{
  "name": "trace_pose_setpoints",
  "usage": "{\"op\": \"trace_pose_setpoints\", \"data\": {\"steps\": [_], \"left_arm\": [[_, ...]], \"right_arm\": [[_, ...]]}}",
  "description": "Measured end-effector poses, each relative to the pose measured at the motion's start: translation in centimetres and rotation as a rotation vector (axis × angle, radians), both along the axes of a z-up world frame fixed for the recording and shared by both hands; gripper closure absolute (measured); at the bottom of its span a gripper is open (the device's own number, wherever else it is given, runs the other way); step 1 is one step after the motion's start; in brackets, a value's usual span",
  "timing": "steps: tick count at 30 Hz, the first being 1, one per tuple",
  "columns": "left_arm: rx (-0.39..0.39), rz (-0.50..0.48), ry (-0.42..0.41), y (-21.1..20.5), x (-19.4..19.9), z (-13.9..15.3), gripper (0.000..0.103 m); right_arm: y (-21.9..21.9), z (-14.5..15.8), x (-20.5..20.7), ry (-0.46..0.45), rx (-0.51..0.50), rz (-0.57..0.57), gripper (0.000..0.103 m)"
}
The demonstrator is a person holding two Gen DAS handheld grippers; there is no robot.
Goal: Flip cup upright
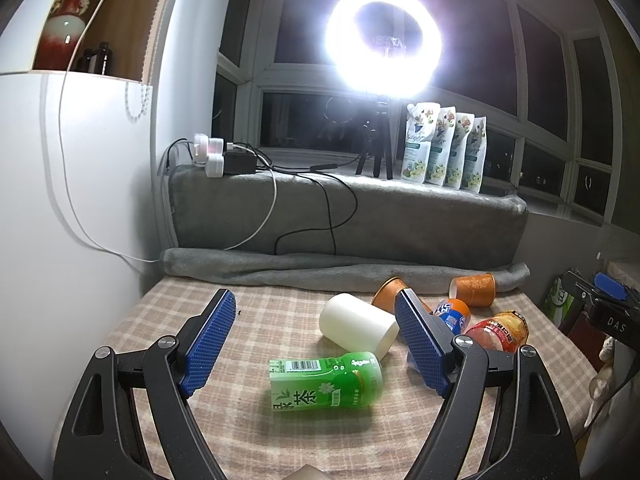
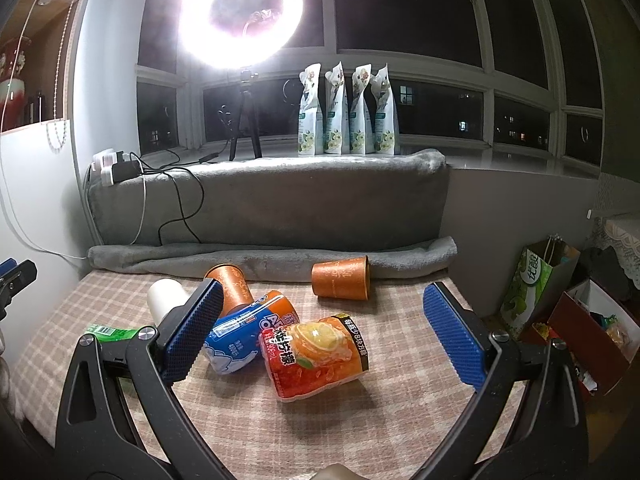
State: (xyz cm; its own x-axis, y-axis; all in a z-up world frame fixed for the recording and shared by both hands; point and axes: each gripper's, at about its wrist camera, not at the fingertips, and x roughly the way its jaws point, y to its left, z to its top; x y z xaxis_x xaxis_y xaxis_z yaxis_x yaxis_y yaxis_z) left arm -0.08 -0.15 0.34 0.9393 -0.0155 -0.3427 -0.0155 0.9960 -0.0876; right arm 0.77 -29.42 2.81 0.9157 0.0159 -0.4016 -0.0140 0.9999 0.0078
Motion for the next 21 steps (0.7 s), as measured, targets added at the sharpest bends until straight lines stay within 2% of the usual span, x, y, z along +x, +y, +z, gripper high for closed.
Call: {"op": "trace_pose_setpoints", "data": {"steps": [21], "left_arm": [[0.000,0.001,-0.001,-0.01,-0.04,-0.09,0.021]], "right_arm": [[0.06,-0.09,0.60,0.009,0.001,0.004,0.001]]}}
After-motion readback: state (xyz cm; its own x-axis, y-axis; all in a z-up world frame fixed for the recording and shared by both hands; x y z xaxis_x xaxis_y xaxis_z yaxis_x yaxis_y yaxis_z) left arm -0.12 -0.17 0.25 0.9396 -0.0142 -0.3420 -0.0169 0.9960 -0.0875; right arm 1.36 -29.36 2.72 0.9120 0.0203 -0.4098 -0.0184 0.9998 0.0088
